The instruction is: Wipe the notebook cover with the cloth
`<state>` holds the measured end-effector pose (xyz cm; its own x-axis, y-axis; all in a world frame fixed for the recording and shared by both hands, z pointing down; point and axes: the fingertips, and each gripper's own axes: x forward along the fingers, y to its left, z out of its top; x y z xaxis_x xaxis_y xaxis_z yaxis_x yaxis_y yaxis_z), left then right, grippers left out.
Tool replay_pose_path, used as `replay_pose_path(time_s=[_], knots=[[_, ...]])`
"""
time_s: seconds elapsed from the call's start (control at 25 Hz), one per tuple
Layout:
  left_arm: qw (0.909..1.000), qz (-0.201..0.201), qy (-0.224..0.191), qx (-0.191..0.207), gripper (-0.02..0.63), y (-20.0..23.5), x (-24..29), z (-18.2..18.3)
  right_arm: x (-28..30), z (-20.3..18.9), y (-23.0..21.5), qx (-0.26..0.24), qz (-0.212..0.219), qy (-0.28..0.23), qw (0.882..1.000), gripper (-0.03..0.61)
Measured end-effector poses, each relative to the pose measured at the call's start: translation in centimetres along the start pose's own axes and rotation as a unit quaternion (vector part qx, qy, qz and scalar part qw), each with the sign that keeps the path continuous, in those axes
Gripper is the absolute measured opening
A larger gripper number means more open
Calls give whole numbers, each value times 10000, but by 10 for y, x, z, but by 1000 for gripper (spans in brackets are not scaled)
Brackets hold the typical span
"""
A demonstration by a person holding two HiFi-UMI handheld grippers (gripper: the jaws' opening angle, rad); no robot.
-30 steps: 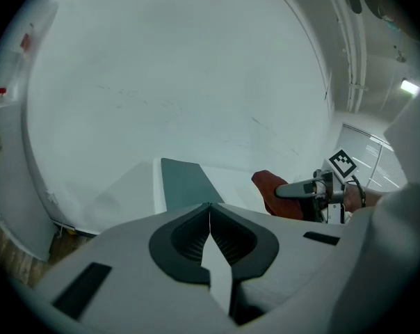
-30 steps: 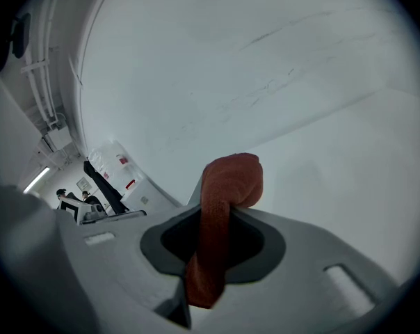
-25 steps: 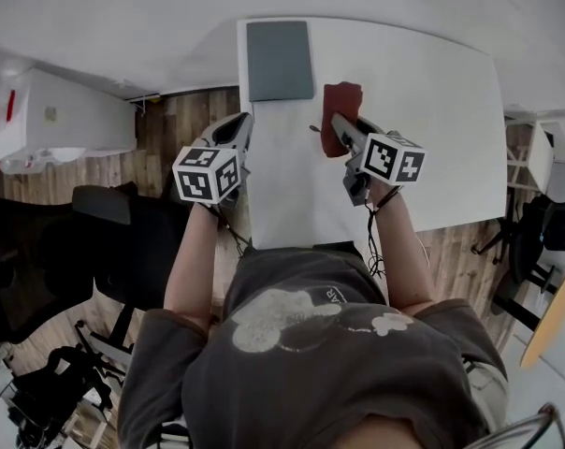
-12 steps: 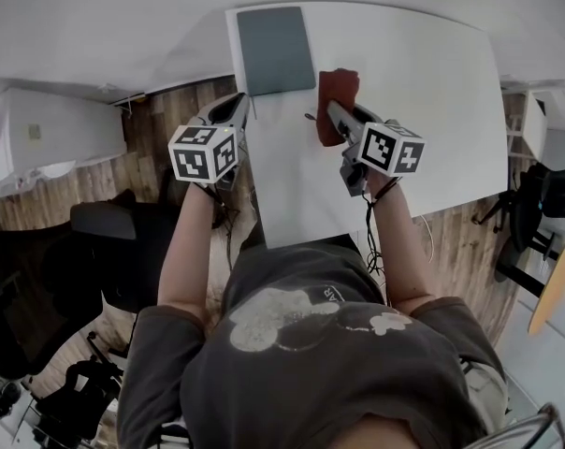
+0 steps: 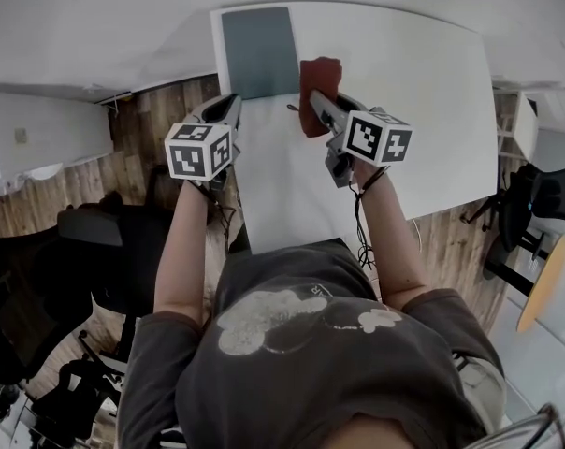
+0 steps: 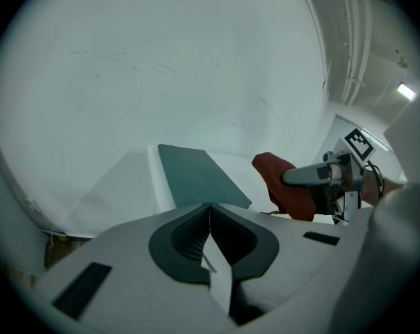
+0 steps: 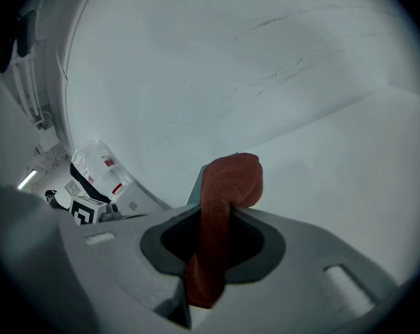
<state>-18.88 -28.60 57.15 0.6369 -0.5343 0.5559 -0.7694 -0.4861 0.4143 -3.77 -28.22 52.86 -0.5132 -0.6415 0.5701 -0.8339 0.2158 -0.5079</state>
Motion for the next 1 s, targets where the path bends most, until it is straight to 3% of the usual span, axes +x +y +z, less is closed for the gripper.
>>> replay_pose_path(time_s=[1.0], knots=[[9990,332,284,-136,-6,10,23,-11,12,28,9,-134,383,-102,9991,80]])
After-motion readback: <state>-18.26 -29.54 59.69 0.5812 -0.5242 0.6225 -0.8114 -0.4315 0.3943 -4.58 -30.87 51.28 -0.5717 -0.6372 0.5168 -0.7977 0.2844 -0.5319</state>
